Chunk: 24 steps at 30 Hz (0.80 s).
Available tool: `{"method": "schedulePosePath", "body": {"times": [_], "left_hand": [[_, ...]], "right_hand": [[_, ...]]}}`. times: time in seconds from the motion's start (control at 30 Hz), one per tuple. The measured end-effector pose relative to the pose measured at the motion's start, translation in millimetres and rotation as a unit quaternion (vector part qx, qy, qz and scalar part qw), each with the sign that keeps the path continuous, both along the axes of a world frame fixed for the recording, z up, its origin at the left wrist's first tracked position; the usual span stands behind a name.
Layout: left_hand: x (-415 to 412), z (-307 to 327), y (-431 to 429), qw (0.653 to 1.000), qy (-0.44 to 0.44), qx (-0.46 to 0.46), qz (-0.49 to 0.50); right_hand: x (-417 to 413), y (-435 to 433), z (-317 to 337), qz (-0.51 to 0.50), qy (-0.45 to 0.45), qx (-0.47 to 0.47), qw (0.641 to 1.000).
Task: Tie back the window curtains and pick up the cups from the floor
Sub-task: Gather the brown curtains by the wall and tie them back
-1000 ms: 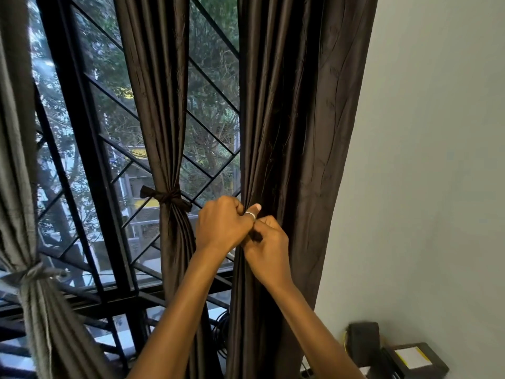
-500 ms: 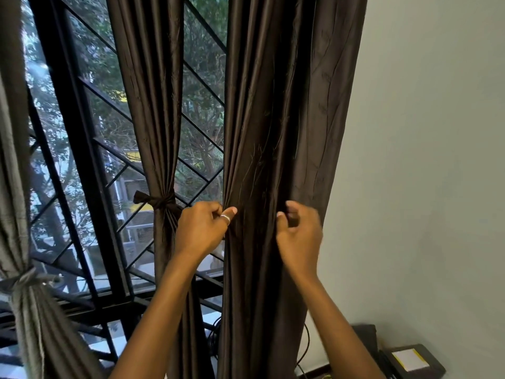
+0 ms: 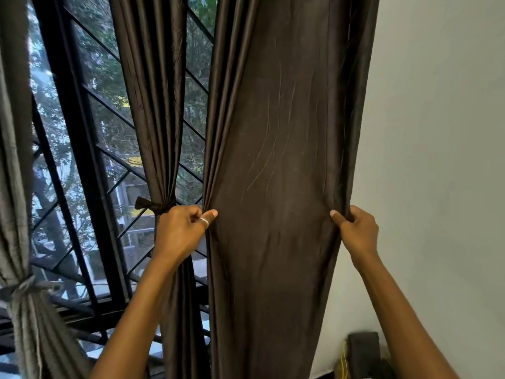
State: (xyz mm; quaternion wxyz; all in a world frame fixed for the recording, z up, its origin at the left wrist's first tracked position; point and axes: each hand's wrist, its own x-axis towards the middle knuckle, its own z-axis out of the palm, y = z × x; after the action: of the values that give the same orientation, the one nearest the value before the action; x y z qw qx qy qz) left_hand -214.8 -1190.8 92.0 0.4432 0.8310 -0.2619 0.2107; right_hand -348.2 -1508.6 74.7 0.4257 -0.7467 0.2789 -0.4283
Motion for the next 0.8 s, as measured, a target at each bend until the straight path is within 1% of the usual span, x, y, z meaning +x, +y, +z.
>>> {"method": "schedulePosePath", "body": {"times": [0.17, 0.33, 0.5, 0.6, 0.7, 0.8], "left_hand": [[-3.0, -1.7, -0.8, 1.0, -0.009, 0.0, 0.007], [-20.7, -7.6, -25.0, 0.999, -0.028, 0.006, -0.023], [-37.3, -12.4, -54.8, 0.997, -0.029, -0.022, -0.068], [-46.4, -14.6, -67.6, 0.994, -0.01, -0.044, -0.096], [-51.3, -17.3, -73.7, 0.989, 0.006, -0.063, -0.131], [-51.4, -17.9, -70.9, 0.987, 0.022, -0.078, -0.137]], "right_hand": [[-7.5, 12.8, -4.0, -0.019, 0.003, -0.022, 1.0], [-8.4, 53.4, -15.8, 0.025, -0.01, -0.062, 0.998], [3.6, 92.5, -26.6, 0.084, -0.009, -0.165, 0.983], [14.1, 115.0, -28.6, 0.112, -0.01, -0.201, 0.973], [22.2, 129.8, -30.0, 0.142, -0.02, -0.199, 0.969], [25.4, 137.8, -31.7, 0.16, -0.027, -0.186, 0.969]]}}
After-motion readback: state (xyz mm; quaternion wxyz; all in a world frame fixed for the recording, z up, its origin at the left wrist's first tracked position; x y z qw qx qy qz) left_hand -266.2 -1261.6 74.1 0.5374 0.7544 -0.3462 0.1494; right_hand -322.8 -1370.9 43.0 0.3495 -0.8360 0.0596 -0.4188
